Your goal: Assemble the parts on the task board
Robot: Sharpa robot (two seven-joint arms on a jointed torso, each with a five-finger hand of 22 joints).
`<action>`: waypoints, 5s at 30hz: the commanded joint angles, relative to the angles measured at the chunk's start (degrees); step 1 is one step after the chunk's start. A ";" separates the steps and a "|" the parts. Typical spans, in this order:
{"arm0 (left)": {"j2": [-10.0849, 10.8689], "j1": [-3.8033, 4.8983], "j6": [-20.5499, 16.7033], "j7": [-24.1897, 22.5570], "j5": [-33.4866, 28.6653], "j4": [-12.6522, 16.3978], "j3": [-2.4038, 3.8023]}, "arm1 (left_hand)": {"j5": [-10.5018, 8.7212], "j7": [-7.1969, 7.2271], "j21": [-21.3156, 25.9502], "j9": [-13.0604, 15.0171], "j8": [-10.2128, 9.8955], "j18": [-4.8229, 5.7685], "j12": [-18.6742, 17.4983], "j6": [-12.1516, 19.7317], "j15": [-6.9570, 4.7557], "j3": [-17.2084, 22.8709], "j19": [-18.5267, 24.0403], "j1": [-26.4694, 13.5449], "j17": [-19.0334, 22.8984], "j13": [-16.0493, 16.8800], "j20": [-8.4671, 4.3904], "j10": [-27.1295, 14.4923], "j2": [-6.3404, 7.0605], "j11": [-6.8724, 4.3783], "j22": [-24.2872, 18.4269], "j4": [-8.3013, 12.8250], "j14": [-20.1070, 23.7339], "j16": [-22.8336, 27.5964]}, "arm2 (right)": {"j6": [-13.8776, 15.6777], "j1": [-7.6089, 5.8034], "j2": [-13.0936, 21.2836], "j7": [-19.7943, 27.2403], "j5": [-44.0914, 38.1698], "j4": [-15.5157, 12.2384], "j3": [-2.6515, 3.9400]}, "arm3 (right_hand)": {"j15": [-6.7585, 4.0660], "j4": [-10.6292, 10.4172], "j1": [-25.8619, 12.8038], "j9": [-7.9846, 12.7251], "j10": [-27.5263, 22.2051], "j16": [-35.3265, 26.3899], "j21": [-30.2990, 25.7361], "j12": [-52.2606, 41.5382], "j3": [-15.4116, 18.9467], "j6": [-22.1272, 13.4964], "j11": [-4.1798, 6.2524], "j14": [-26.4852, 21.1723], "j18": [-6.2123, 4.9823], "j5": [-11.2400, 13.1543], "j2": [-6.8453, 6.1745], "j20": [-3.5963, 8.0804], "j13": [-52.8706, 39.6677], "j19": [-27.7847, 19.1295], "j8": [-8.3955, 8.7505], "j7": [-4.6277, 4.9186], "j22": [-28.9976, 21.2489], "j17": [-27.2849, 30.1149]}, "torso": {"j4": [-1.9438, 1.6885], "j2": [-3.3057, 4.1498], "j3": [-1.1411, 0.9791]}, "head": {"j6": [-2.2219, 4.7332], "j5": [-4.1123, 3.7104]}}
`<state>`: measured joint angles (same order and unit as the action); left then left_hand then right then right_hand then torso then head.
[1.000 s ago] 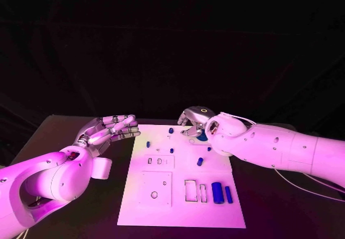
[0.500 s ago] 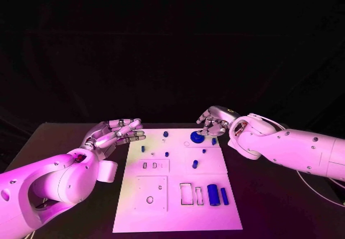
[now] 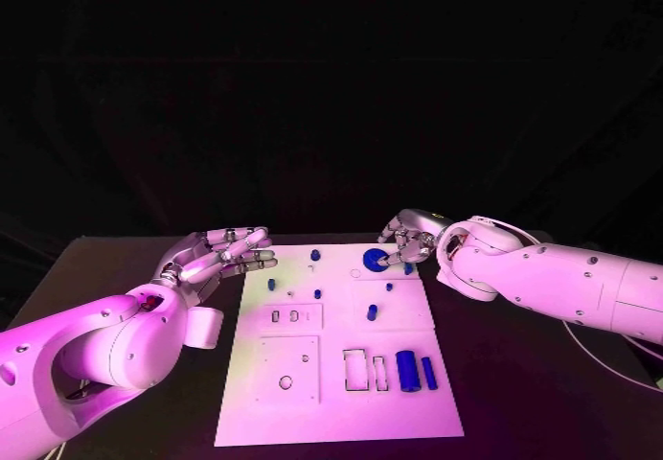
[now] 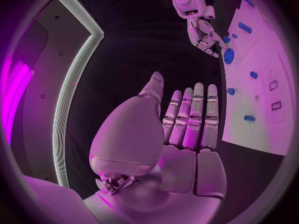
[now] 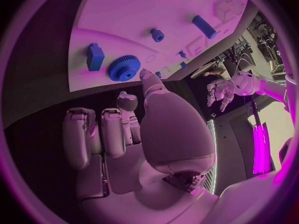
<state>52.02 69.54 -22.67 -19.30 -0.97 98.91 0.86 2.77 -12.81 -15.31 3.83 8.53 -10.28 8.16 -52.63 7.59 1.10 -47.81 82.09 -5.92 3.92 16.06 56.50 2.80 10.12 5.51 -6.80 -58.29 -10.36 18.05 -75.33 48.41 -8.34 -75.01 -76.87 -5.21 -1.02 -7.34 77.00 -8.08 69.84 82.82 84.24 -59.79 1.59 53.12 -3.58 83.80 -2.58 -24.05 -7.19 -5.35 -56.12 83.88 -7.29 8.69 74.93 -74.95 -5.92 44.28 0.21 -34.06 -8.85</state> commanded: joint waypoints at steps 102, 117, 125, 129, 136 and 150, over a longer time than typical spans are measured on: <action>0.10 0.06 0.64 0.14 0.69 -1.08 0.02 | 0.17 0.15 0.33 0.00 -0.38 -0.31 -0.49 0.11 0.47 -0.03 -0.48 0.60 -0.02 -0.03 0.03 -0.22 -0.86 0.03 -0.23 0.46 -0.03 0.81 | 6.29 1.52 -14.83 -5.53 -17.22 0.92 -0.03 | -0.83 -1.26 4.59 -1.15 11.67 5.85 5.76 -20.56 -7.23 7.50 1.61 5.49 2.58 1.71 3.16 0.85 -22.67 6.12 -2.75 -2.06 15.07 -12.06 | -0.15 -0.19 0.19 | -0.92 1.42; 0.11 0.06 0.62 0.10 0.70 -1.02 0.03 | 0.17 0.16 0.34 0.01 -0.39 -0.31 -0.51 0.07 0.47 -0.03 -0.50 0.63 -0.02 -0.02 0.02 -0.17 -0.94 0.02 -0.26 0.50 -0.03 0.88 | 4.51 2.80 -17.42 -4.58 -16.34 4.11 -0.17 | -0.81 -1.32 4.45 -1.11 11.67 5.81 5.71 -20.56 -7.49 7.41 1.57 5.48 2.56 1.77 3.03 0.84 -22.70 6.07 -2.61 -2.01 15.00 -12.00 | 0.05 -0.14 0.06 | -1.34 1.90; 0.20 0.06 0.61 0.14 0.72 -1.00 0.03 | 0.17 0.16 0.34 0.01 -0.39 -0.31 -0.51 0.07 0.47 -0.03 -0.50 0.63 -0.02 -0.02 0.02 -0.17 -0.94 0.02 -0.26 0.50 -0.03 0.88 | 4.05 3.22 -18.15 -4.11 -15.45 5.56 -0.23 | -0.61 -1.70 3.66 -0.91 10.92 5.59 5.24 -19.75 -8.20 6.87 1.32 5.36 2.39 2.44 2.43 0.72 -21.89 5.60 -2.00 -1.72 14.46 -11.53 | 0.05 -0.14 0.04 | -1.49 1.92; 0.19 0.06 0.62 0.15 0.72 -1.01 0.03 | 0.17 0.16 0.34 0.01 -0.39 -0.31 -0.51 0.07 0.47 -0.03 -0.50 0.63 -0.02 -0.02 0.02 -0.17 -0.94 0.02 -0.26 0.50 -0.03 0.88 | 4.94 3.28 -18.49 -3.97 -15.22 6.28 -0.24 | -0.51 -1.78 3.47 -0.81 10.46 5.53 5.04 -19.26 -8.53 6.54 1.19 5.32 2.31 2.70 2.20 0.64 -21.40 5.39 -1.69 -1.56 14.23 -11.40 | 0.00 -0.12 0.05 | -1.52 1.94; 0.19 0.06 0.58 0.23 0.72 -1.07 0.03 | 0.17 0.16 0.34 0.01 -0.39 -0.31 -0.51 0.07 0.47 -0.03 -0.50 0.63 -0.02 -0.02 0.02 -0.17 -0.94 0.02 -0.26 0.50 -0.03 0.88 | 6.07 3.32 -18.98 -3.46 -14.74 6.95 -0.25 | 0.62 -2.56 1.51 0.17 8.99 5.22 4.47 -17.72 -8.83 3.08 -0.16 5.16 2.11 8.02 0.76 -0.30 -19.88 4.84 1.00 -0.09 13.62 -10.80 | 0.03 -0.13 0.06 | -1.62 2.08; 0.24 0.06 0.48 0.39 0.75 -1.12 0.03 | 0.17 0.16 0.34 0.01 -0.39 -0.31 -0.51 0.07 0.47 -0.03 -0.50 0.63 -0.02 -0.02 0.02 -0.17 -0.94 0.02 -0.26 0.50 -0.03 0.88 | 3.85 3.33 -18.76 -2.69 -13.53 6.26 -0.27 | 1.18 -4.05 -1.30 0.41 8.68 5.22 4.32 -17.60 -6.97 2.30 -0.70 5.16 2.06 7.06 -0.11 -1.01 -19.77 4.72 2.34 0.36 13.51 -10.83 | 0.01 -0.14 0.05 | -1.71 2.06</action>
<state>52.29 69.54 -22.60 -18.71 -0.47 97.71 0.85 2.76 -12.80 -15.31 3.85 8.54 -10.27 7.95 -52.63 7.58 0.94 -47.81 82.55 -5.92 3.94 16.06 56.50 2.34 10.12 5.32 -6.64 -58.29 -9.76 23.48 -72.02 29.57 -11.83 -89.05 -70.40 -5.46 -0.20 -11.31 76.23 -7.61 78.71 88.21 88.80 -77.43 -5.54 55.26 -4.31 84.01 -0.81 -16.85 -7.33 -6.04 -74.95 84.11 -5.17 8.99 74.92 -74.91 -5.91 44.14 0.27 -35.74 -6.84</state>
